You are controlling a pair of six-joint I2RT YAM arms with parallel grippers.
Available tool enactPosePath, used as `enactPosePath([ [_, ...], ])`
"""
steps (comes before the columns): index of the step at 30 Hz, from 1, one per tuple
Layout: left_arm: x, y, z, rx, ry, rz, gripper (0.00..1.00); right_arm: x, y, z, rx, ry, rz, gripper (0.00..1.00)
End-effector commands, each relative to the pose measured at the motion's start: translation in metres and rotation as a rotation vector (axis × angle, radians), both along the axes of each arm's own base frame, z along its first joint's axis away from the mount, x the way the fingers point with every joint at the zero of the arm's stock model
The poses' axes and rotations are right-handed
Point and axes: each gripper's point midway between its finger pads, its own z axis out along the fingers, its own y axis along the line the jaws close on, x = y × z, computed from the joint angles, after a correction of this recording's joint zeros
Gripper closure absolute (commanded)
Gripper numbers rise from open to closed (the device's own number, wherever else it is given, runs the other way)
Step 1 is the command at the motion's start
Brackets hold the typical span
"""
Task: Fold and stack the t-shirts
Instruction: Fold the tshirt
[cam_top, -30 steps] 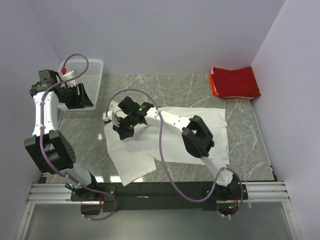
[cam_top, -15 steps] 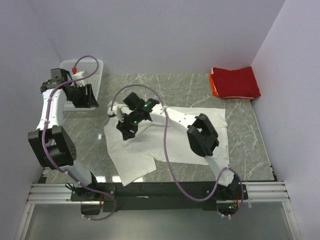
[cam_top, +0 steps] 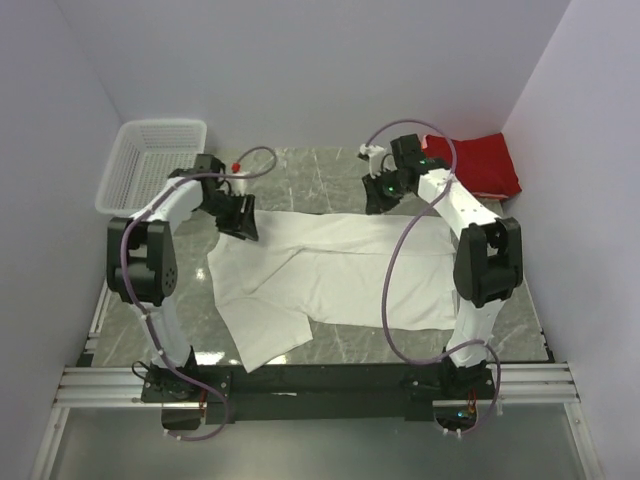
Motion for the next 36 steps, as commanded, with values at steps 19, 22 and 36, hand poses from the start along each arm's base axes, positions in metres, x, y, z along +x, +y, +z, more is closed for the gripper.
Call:
enactPosePath([
  [19,0.0,-0.085,-0.029,-0.024,-0.012,-0.239,0.62,-0.001,-0.159,-0.084,-0.339,0.248,-0.316,0.77],
  [22,-0.017,-0.094,-0.02,-0.045,-0.018,-0.306,0.83,0.001,-0.16,-0.082,-0.342,0.246,-0.314,0.76],
  [36,-0.083,-0.119,-0.012,0.036,-0.114,-0.584,0.55,-0.002,-0.165,-0.076,-0.363,0.252,-0.309,0.76],
])
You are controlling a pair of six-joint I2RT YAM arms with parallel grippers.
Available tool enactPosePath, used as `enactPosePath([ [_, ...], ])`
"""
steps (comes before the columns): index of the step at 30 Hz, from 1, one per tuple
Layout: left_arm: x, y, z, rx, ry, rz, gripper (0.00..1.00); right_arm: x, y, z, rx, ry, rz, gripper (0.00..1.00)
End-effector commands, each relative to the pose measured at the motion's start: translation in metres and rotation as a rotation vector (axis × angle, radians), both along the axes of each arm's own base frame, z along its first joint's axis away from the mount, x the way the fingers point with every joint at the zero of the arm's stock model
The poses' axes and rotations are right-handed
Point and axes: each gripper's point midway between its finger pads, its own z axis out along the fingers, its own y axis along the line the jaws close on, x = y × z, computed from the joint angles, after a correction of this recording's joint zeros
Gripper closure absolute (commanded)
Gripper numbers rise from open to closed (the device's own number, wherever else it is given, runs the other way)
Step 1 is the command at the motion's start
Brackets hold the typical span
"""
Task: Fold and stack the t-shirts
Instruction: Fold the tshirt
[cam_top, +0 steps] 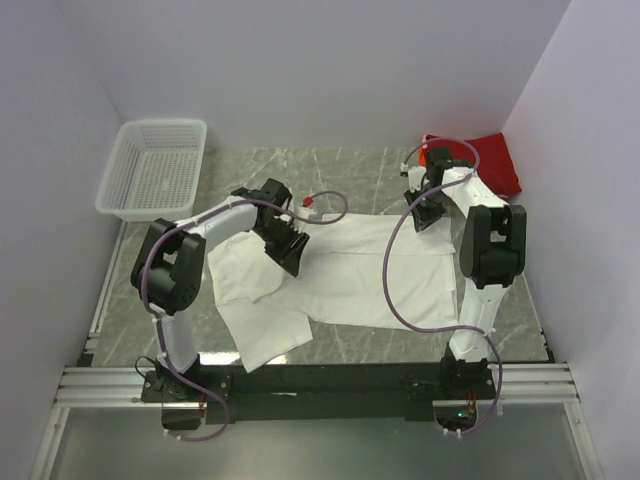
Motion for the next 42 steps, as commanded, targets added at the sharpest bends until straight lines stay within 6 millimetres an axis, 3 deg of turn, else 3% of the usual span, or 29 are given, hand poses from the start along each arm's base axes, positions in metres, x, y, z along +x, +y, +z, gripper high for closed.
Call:
enactPosePath([
  [1,-0.001,0.003,0.029,-0.031,-0.1,-0.07,0.55,0.007,-0.005,0.012,-0.016,-0.026,0.005,0.76],
  [4,0.024,0.022,0.046,-0.039,-0.143,0.032,0.57,0.014,-0.006,0.016,-0.017,-0.051,0.006,0.76],
  [5,0.041,0.027,0.056,-0.044,-0.169,0.079,0.58,0.017,-0.006,0.017,-0.025,-0.061,0.002,0.76],
  [6,0.059,0.046,0.054,-0.01,-0.18,0.153,0.58,0.019,-0.007,0.018,-0.028,-0.067,0.0,0.76],
  [8,0.088,0.061,0.062,0.006,-0.236,0.236,0.56,0.025,-0.008,0.021,-0.047,-0.088,-0.006,0.76],
  [9,0.102,0.079,0.054,0.06,-0.241,0.314,0.55,0.025,-0.008,0.019,-0.053,-0.088,-0.007,0.76],
  [14,0.151,0.118,0.034,0.175,-0.271,0.525,0.55,0.029,-0.006,0.013,-0.111,-0.113,0.015,0.77],
  [17,0.167,0.144,0.016,0.26,-0.266,0.615,0.56,0.03,-0.01,0.006,-0.161,-0.104,0.029,0.77],
  [18,0.168,0.153,0.004,0.294,-0.239,0.641,0.57,0.031,-0.01,0.0,-0.173,-0.096,0.035,0.77],
  [23,0.167,0.184,-0.021,0.409,-0.216,0.716,0.59,0.035,-0.022,-0.015,-0.292,-0.092,0.118,0.8],
  [25,0.167,0.186,-0.027,0.415,-0.201,0.725,0.58,0.035,-0.025,-0.022,-0.345,-0.089,0.166,0.82],
  [29,0.172,0.193,-0.045,0.441,-0.148,0.732,0.53,0.056,-0.024,-0.026,-0.429,-0.135,0.221,0.82],
  [35,0.198,0.206,-0.051,0.416,-0.102,0.775,0.48,0.1,-0.025,-0.029,-0.487,-0.2,0.23,0.82],
  [38,0.213,0.194,-0.028,0.301,-0.127,0.727,0.45,0.12,-0.017,-0.014,-0.462,-0.266,0.218,0.8],
  [40,0.216,0.176,-0.004,0.193,-0.155,0.657,0.41,0.125,-0.007,0.008,-0.403,-0.306,0.215,0.75],
  [41,0.219,0.17,0.025,0.144,-0.216,0.635,0.4,0.124,0.002,0.032,-0.348,-0.349,0.223,0.68],
  [42,0.213,0.165,0.034,0.114,-0.229,0.605,0.35,0.12,0.009,0.045,-0.306,-0.364,0.233,0.63],
])
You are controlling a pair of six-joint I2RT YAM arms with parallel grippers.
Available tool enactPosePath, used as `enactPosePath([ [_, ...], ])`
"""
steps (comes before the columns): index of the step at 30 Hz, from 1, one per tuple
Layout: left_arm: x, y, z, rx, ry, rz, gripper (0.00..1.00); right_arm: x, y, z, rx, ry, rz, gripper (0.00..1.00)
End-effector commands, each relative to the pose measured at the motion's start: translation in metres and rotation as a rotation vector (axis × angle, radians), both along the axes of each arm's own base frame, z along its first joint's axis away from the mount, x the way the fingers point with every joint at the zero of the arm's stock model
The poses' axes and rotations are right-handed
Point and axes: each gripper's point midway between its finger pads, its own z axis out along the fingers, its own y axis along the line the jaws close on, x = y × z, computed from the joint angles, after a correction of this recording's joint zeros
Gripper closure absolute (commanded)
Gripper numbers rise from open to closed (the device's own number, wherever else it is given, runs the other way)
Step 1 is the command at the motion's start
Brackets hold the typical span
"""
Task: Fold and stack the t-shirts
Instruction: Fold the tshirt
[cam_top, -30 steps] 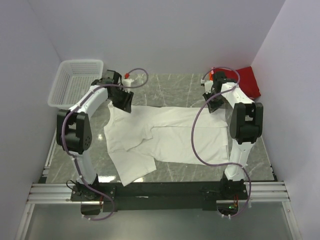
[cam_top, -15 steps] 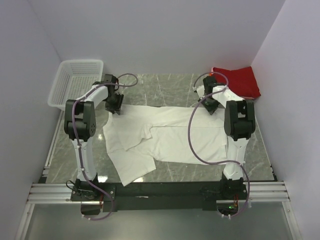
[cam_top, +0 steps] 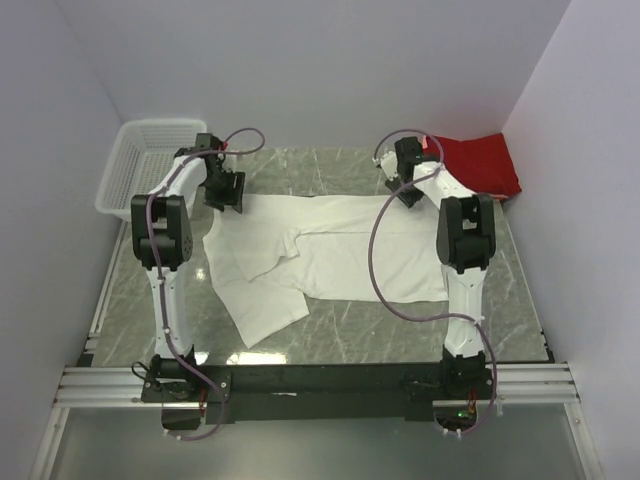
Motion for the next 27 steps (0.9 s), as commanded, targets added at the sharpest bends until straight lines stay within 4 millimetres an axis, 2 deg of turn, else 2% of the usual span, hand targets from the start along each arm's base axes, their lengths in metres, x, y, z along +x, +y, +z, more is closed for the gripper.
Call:
enactPosePath([
  [1,-0.005,-0.03,0.096,-0.139,-0.197,-0.194,0.34,0.001,0.022,0.071,0.14,-0.1,0.06,0.58],
  [2,-0.018,-0.035,0.1,-0.16,-0.196,-0.231,0.31,-0.012,0.031,0.094,0.203,-0.118,0.095,0.45],
  [3,-0.029,-0.038,0.111,-0.178,-0.21,-0.27,0.29,-0.022,0.035,0.105,0.224,-0.115,0.126,0.38],
  [4,-0.045,-0.045,0.14,-0.205,-0.278,-0.368,0.28,-0.041,0.038,0.129,0.248,-0.122,0.155,0.32],
  [5,-0.059,-0.048,0.147,-0.216,-0.281,-0.414,0.28,-0.062,0.042,0.123,0.272,-0.074,0.178,0.24],
  [6,-0.089,-0.05,0.137,-0.243,-0.216,-0.452,0.26,-0.078,0.047,0.125,0.307,-0.051,0.218,0.24],
  [7,-0.108,-0.051,0.154,-0.233,-0.266,-0.538,0.25,-0.099,0.049,0.124,0.321,-0.005,0.237,0.23],
  [8,-0.136,-0.055,0.14,-0.266,-0.216,-0.58,0.25,-0.125,0.048,0.124,0.329,0.021,0.253,0.23],
  [9,-0.153,-0.055,0.137,-0.271,-0.205,-0.613,0.25,-0.142,0.047,0.121,0.328,0.05,0.287,0.23],
  [10,-0.173,-0.053,0.146,-0.252,-0.24,-0.667,0.25,-0.162,0.048,0.117,0.343,0.089,0.303,0.23],
  [11,-0.199,-0.052,0.124,-0.267,-0.18,-0.68,0.25,-0.188,0.044,0.109,0.342,0.115,0.308,0.23],
  [12,-0.213,-0.051,0.118,-0.264,-0.168,-0.7,0.25,-0.202,0.042,0.103,0.332,0.133,0.319,0.25],
  [13,-0.229,-0.05,0.12,-0.247,-0.197,-0.744,0.26,-0.216,0.038,0.107,0.315,0.118,0.332,0.27],
  [14,-0.253,-0.051,0.101,-0.255,-0.141,-0.768,0.26,-0.238,0.032,0.085,0.301,0.178,0.329,0.3],
  [16,-0.272,-0.052,0.096,-0.227,-0.171,-0.821,0.27,-0.253,0.024,0.078,0.263,0.151,0.348,0.32],
  [17,-0.292,-0.056,0.081,-0.232,-0.133,-0.856,0.27,-0.271,0.017,0.057,0.238,0.197,0.343,0.37],
  [19,-0.312,-0.059,0.064,-0.199,-0.142,-0.902,0.28,-0.285,0.013,0.037,0.205,0.194,0.356,0.4],
  [21,-0.32,-0.059,0.054,-0.162,-0.142,-0.924,0.28,-0.291,0.01,0.025,0.178,0.193,0.361,0.42],
  [22,-0.324,-0.061,0.052,-0.153,-0.146,-0.926,0.28,-0.287,0.01,0.022,0.166,0.169,0.365,0.42],
  [23,-0.329,-0.063,0.046,-0.145,-0.139,-0.941,0.29,-0.294,0.008,0.011,0.156,0.187,0.366,0.42],
  [27,-0.33,-0.063,0.042,-0.135,-0.137,-0.927,0.29,-0.289,0.002,-0.004,0.115,0.176,0.354,0.41],
])
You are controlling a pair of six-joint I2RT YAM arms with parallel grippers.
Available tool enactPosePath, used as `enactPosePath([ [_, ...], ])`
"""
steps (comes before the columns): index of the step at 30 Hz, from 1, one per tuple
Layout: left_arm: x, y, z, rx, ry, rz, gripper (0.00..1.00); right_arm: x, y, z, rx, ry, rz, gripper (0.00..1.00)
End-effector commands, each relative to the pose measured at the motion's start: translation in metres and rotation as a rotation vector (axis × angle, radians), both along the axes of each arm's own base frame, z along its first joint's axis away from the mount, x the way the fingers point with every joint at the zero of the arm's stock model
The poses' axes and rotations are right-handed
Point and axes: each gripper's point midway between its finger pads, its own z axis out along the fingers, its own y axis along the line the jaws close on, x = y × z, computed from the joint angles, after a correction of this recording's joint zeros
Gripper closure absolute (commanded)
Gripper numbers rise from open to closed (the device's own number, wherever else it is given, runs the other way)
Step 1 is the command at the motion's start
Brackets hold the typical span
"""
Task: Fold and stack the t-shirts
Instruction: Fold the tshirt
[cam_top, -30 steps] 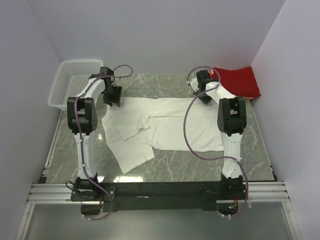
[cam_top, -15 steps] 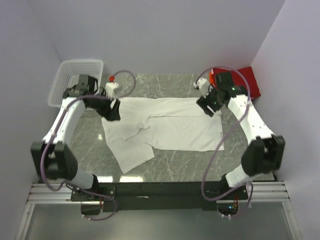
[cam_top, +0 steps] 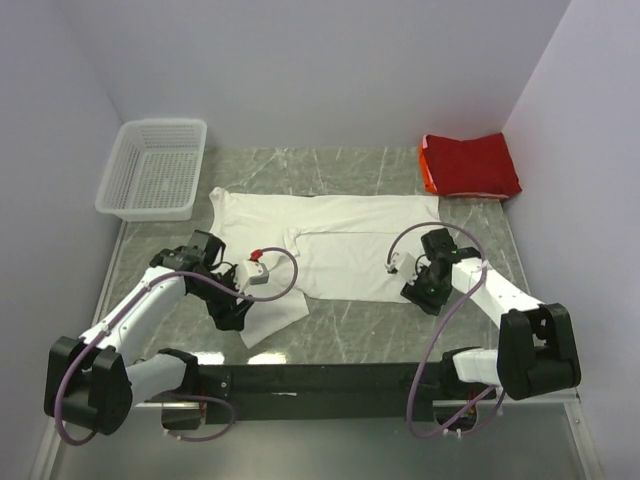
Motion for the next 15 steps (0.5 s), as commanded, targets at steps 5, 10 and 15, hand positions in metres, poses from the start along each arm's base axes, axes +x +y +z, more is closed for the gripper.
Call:
enactPosePath([
  [5,0.018,0.003,-0.004,0.036,-0.096,-0.022,0.28,0.032,-0.01,-0.009,-0.077,-0.136,0.033,0.4],
  [10,0.018,0.003,-0.012,0.076,-0.127,-0.089,0.25,0.018,-0.024,-0.021,-0.147,-0.114,0.066,0.44],
  [15,0.009,-0.006,-0.024,0.125,-0.136,-0.19,0.24,0.014,-0.025,-0.027,-0.155,-0.096,0.036,0.64],
])
